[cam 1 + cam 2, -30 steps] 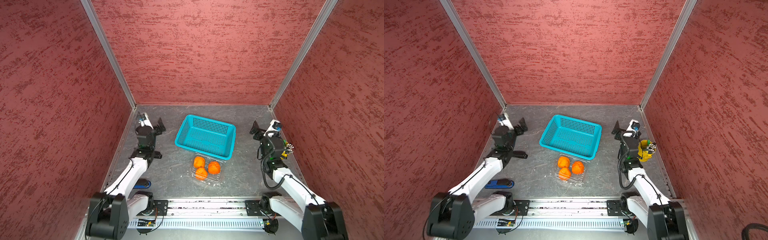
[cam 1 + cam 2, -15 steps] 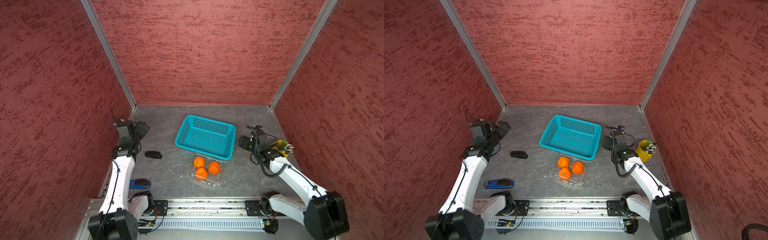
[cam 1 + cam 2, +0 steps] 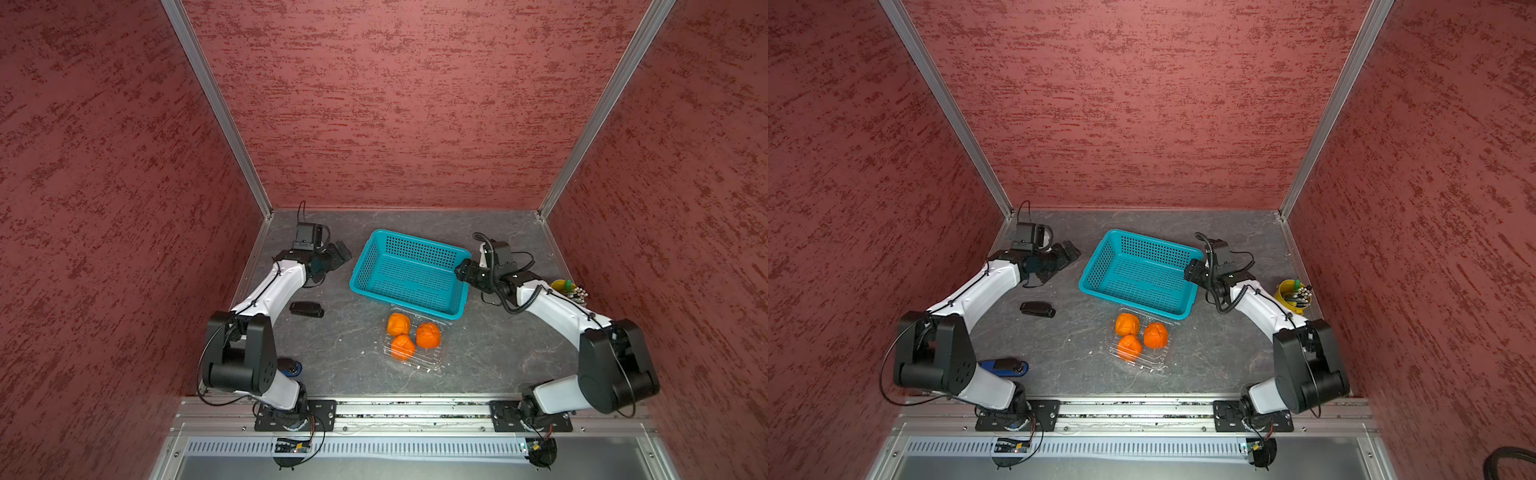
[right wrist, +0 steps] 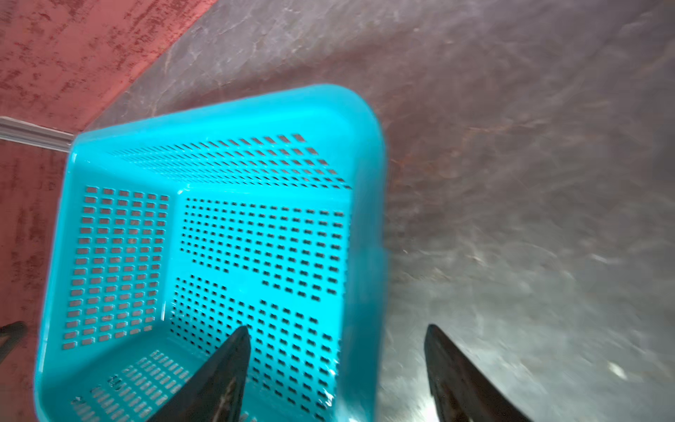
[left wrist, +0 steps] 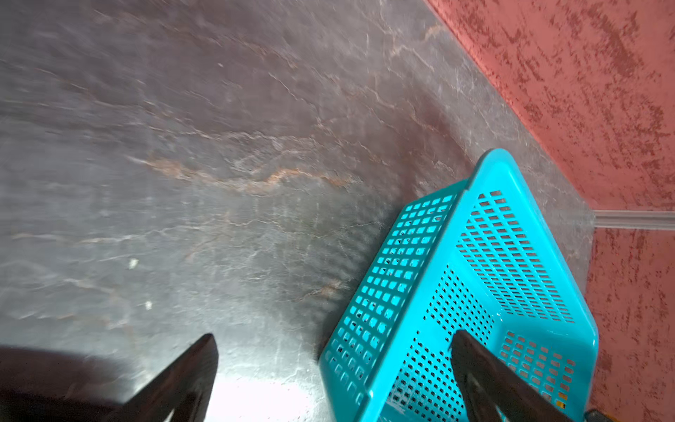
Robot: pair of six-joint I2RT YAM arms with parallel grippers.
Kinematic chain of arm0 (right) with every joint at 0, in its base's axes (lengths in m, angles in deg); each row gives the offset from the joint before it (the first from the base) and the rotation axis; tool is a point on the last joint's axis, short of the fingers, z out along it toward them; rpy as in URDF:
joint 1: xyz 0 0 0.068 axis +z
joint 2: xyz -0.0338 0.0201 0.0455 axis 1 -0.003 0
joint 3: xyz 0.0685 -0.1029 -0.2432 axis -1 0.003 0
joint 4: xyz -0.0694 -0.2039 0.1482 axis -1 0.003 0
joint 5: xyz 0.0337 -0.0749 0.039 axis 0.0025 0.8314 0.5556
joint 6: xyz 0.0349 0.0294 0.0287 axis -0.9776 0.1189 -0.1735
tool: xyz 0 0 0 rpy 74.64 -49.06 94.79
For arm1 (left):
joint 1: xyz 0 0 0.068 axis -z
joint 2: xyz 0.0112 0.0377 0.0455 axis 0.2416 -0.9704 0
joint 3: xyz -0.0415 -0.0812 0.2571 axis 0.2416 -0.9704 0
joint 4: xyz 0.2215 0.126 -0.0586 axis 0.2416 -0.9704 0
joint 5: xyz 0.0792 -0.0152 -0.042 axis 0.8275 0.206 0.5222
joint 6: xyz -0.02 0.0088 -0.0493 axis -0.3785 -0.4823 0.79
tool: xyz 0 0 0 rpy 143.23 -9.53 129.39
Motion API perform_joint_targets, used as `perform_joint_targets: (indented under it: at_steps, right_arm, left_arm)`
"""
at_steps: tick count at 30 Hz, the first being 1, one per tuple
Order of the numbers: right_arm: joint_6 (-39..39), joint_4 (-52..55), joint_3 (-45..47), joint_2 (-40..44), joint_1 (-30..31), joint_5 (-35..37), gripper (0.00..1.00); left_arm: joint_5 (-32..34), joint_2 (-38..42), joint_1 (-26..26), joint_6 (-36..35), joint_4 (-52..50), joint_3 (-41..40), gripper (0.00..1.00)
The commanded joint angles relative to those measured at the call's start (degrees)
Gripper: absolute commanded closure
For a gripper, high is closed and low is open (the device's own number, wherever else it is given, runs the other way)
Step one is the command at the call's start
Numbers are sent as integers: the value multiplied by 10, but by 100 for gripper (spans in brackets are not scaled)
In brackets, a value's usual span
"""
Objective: Take oranges out of containers
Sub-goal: Move the basket to the center of the board.
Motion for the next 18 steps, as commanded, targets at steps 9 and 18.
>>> perform_joint_targets:
  at_steps: [9, 18]
  right_arm:
    - [-1, -7, -203, -161, -5, -55, 56]
    - [-4, 9, -337, -265, -46, -78, 43]
  left_arm:
    - [-110, -157, 63, 17, 24, 150, 16]
    - [-129, -253, 61, 22, -3, 279, 13]
